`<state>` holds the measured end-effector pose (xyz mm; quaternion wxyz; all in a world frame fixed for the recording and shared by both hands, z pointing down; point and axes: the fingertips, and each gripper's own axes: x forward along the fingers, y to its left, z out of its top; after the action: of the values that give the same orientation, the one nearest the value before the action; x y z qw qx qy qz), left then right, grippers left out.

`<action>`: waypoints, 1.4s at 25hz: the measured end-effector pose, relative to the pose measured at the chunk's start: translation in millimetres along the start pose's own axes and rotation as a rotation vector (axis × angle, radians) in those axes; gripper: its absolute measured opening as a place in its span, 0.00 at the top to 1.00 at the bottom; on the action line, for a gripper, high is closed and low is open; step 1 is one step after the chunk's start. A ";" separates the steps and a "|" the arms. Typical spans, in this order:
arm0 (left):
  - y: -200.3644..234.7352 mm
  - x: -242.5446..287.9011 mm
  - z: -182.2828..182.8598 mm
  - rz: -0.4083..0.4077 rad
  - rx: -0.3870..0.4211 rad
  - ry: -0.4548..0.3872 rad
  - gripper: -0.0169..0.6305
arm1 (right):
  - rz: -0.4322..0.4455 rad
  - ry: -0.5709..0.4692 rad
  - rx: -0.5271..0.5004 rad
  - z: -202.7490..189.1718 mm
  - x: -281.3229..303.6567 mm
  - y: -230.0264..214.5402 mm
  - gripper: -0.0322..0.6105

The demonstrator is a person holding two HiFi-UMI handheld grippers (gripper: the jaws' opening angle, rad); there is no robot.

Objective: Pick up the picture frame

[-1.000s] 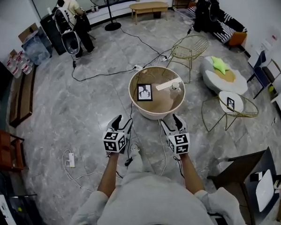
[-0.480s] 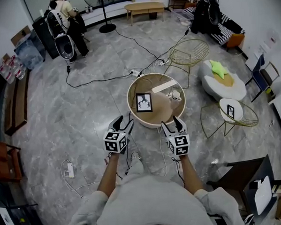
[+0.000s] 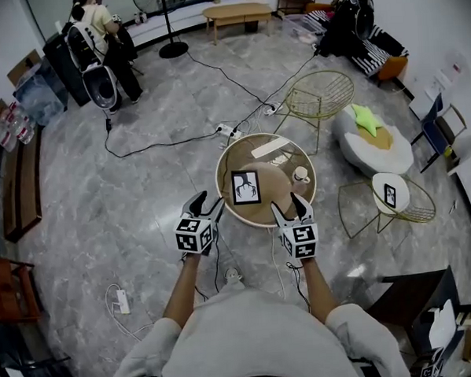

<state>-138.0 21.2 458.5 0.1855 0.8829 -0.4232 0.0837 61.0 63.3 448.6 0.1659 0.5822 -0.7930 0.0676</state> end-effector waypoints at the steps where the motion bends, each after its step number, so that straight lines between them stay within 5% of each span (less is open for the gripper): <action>1: 7.4 4.8 2.7 -0.004 -0.001 0.001 0.62 | -0.003 0.001 -0.001 3.3 8.4 0.7 0.53; 20: 45.0 73.2 14.9 -0.109 0.007 0.054 0.62 | -0.089 0.037 0.005 14.5 69.3 -15.9 0.56; 35: 57.1 98.6 16.6 -0.106 0.005 0.076 0.62 | -0.098 0.055 0.030 5.8 91.1 -29.8 0.57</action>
<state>-120.7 -88.8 488.0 0.2034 0.9007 -0.3683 0.1085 63.7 -29.9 471.8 0.1819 0.6208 -0.7575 0.0873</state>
